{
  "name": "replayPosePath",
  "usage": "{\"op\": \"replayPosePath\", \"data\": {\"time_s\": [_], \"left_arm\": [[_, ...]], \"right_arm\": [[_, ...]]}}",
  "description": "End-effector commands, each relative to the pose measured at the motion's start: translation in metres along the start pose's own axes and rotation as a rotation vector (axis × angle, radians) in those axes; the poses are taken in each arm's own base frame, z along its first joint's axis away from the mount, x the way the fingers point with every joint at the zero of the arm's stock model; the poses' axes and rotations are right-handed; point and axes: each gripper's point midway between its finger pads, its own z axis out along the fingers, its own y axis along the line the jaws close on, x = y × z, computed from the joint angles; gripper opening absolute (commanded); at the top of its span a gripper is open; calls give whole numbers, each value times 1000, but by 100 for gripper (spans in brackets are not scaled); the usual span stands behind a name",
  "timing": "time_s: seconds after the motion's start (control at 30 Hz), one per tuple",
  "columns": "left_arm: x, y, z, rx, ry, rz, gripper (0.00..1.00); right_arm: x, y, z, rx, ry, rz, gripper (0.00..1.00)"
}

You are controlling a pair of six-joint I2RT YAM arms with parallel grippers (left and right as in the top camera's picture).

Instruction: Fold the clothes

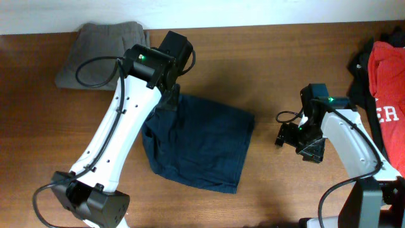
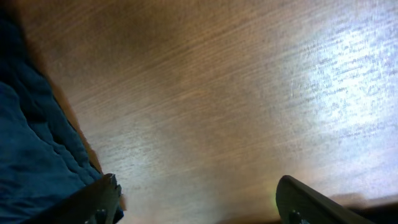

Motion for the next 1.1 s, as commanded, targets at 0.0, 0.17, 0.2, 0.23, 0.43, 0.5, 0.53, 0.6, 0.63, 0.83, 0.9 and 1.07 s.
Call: {"op": "replayPosePath", "data": {"time_s": [0.0, 0.17, 0.2, 0.23, 0.43, 0.5, 0.53, 0.6, 0.63, 0.83, 0.9, 1.07], "left_arm": [[-1, 19, 2, -70, -4, -71, 1], [4, 34, 5, -90, 27, -125, 1], [5, 36, 6, -93, 33, -136, 1], [6, 39, 6, -96, 41, -149, 1], [15, 58, 10, -121, 91, -205, 1], [16, 67, 12, -127, 100, -226, 1], [15, 70, 13, -133, 102, -235, 1], [16, 77, 15, -143, 105, -265, 1], [16, 82, 16, -153, 105, -284, 1], [16, 110, 19, -226, 100, -365, 1], [17, 115, 19, -235, 101, -373, 1], [16, 111, 19, -226, 103, -348, 1]], "right_arm": [[-4, 1, -7, 3, -32, -18, 81], [2, 22, -5, 2, -48, -105, 66], [4, 28, -4, 1, -54, -129, 64], [6, 35, -3, 0, -60, -156, 63], [17, 66, 0, -9, -92, -205, 65], [19, 71, 1, -15, -99, -218, 66], [20, 73, 1, -16, -101, -226, 66], [22, 74, 1, -15, -99, -230, 66], [22, 74, 2, -14, -98, -232, 66], [24, 74, 2, -10, -93, -234, 67], [24, 74, 2, -11, -94, -235, 68], [23, 74, 2, -12, -95, -235, 68]]}}
